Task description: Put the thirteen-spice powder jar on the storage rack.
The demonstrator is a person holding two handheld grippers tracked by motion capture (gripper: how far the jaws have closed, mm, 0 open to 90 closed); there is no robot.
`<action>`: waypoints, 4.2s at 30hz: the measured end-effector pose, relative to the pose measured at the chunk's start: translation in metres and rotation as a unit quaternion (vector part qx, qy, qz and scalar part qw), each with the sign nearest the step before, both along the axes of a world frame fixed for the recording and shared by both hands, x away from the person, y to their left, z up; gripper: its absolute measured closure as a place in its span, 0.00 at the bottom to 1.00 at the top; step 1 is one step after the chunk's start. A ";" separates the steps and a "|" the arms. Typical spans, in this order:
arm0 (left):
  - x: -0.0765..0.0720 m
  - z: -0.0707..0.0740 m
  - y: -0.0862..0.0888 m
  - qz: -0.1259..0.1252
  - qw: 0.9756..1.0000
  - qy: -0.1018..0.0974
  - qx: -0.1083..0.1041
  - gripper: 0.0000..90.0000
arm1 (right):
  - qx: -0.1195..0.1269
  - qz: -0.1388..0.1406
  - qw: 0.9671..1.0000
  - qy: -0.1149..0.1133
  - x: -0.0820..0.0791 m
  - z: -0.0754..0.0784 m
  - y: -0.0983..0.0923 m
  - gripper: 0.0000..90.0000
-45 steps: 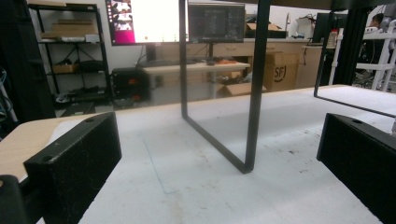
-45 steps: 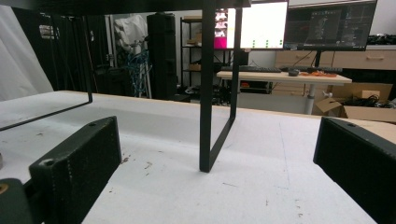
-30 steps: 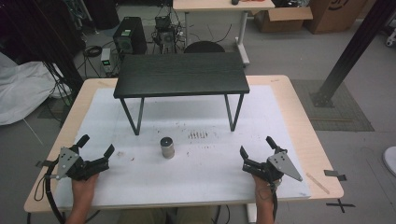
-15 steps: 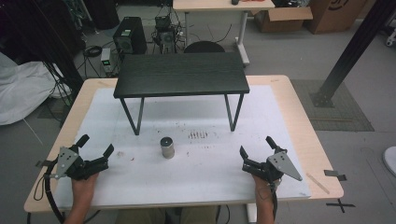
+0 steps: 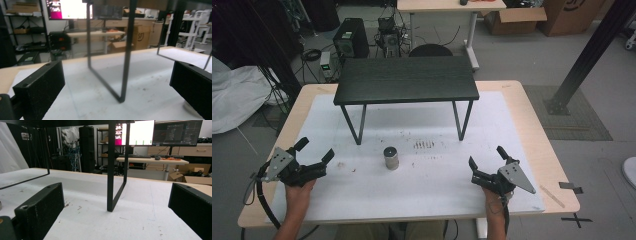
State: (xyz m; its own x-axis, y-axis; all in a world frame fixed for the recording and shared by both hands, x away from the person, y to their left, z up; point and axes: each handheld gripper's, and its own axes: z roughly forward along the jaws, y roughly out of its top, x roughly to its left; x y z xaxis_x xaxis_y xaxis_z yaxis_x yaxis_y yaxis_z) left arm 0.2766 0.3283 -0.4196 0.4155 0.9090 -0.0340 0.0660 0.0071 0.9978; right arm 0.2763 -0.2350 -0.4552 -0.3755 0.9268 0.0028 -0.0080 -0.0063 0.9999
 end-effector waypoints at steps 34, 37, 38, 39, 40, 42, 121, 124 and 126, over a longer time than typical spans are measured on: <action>0.014 0.050 -0.087 -0.185 0.982 0.019 0.035 0.00 | -0.001 0.001 1.000 0.001 0.000 0.000 0.000 0.00; 0.015 0.048 -0.091 -0.192 0.981 0.021 0.036 0.00 | -0.002 0.001 1.000 0.001 0.000 0.000 0.000 0.00; 0.016 0.047 -0.092 -0.196 0.980 0.023 0.037 0.00 | -0.001 0.001 1.000 0.001 0.000 0.000 0.000 0.00; 0.017 0.045 -0.097 -0.201 0.978 0.027 0.040 0.00 | -0.002 0.001 1.000 0.001 0.000 0.000 0.000 0.00; 0.018 0.044 -0.099 -0.204 0.978 0.029 0.043 0.00 | -0.002 0.001 1.000 0.001 0.000 0.000 0.000 0.00; 0.019 0.042 -0.101 -0.206 0.977 0.030 0.045 0.00 | -0.002 0.001 1.000 0.001 0.000 0.000 0.000 0.00; 0.045 -0.025 -0.152 -0.228 0.965 0.098 0.087 0.36 | 0.002 0.004 1.000 -0.004 -0.001 0.000 -0.001 0.00; 0.045 -0.025 -0.152 -0.230 0.965 0.098 0.086 0.39 | 0.003 0.004 1.000 -0.003 -0.001 0.000 -0.001 0.00; 0.045 -0.026 -0.152 -0.230 0.964 0.098 0.085 0.41 | 0.003 0.004 1.000 -0.003 -0.001 0.000 -0.001 0.00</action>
